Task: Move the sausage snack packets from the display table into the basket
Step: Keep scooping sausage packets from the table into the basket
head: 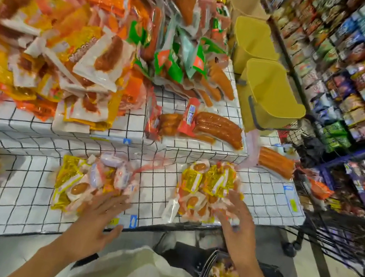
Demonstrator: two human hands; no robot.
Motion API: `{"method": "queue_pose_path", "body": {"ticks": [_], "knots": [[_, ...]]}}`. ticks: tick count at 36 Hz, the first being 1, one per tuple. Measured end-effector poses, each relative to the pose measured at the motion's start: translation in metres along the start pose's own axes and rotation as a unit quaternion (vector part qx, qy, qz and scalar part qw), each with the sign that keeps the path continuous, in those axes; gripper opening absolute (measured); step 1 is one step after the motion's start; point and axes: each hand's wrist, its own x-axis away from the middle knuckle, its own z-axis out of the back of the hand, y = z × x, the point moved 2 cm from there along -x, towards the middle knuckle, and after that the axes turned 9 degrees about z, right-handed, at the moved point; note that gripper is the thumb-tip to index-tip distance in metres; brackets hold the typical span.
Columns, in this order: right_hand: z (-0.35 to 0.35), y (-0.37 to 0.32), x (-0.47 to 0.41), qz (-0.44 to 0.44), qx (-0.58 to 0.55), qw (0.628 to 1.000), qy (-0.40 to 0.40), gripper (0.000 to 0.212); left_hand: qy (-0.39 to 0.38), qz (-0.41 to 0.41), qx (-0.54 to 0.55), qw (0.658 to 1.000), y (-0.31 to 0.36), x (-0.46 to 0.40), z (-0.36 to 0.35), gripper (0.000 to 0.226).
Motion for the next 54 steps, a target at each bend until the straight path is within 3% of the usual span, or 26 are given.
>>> {"method": "queue_pose_path", "body": {"ticks": [3,5,9,12,14,18,21,24,34,38,41,44,47,50,54], "knots": [[0.010,0.008,-0.033,0.001,0.000,0.999,0.036,0.063,0.008,0.012,-0.015,1.000,0.015,-0.014,-0.008,0.073],[0.012,0.013,-0.055,-0.046,-0.032,0.998,0.042,0.084,0.007,0.027,-0.032,0.999,0.025,-0.023,-0.013,0.065],[0.006,0.030,-0.087,-0.121,-0.106,0.987,-0.011,0.101,-0.002,0.052,-0.026,0.998,0.049,-0.037,-0.020,0.072],[0.000,0.041,-0.099,-0.096,-0.093,0.989,-0.057,0.075,-0.008,0.051,-0.030,0.998,0.064,-0.049,-0.026,0.058],[-0.002,0.046,-0.104,-0.065,-0.054,0.995,-0.045,0.056,-0.013,0.066,-0.021,0.997,0.071,-0.055,-0.030,0.047],[0.000,0.055,-0.112,-0.029,-0.016,0.999,-0.030,0.043,-0.025,0.085,-0.011,0.996,0.083,-0.067,-0.037,0.066],[0.000,0.062,-0.111,-0.032,0.050,0.998,-0.025,0.057,-0.020,0.076,-0.008,0.997,0.091,-0.074,-0.044,0.046],[-0.003,0.059,-0.106,0.015,0.124,0.992,0.021,0.072,-0.017,0.070,0.004,0.997,0.100,-0.080,-0.048,0.049],[-0.006,0.047,-0.096,0.108,-0.020,0.994,-0.028,0.063,-0.038,0.027,0.042,0.998,0.103,-0.087,-0.053,0.046],[-0.007,0.043,-0.088,0.048,-0.011,0.998,-0.048,0.074,-0.044,0.008,0.055,0.997,0.095,-0.086,-0.046,0.048],[-0.011,0.043,-0.083,-0.019,0.003,0.998,-0.052,0.067,-0.051,-0.007,0.069,0.996,0.088,-0.084,-0.039,0.049],[-0.008,0.036,-0.082,-0.066,0.069,0.995,-0.030,0.045,-0.061,-0.019,0.083,0.994,0.084,-0.083,-0.034,0.047],[0.006,0.017,-0.075,-0.069,0.098,0.991,0.056,0.035,-0.077,-0.026,0.091,0.993,0.081,-0.086,-0.031,0.044],[0.025,-0.016,-0.065,-0.035,0.036,0.989,0.140,0.036,-0.079,-0.025,0.125,0.989,0.080,-0.091,-0.026,0.046],[0.041,-0.063,-0.059,-0.007,-0.072,0.984,0.165,0.032,-0.072,0.010,0.247,0.966,0.089,-0.098,-0.012,0.054]]}}
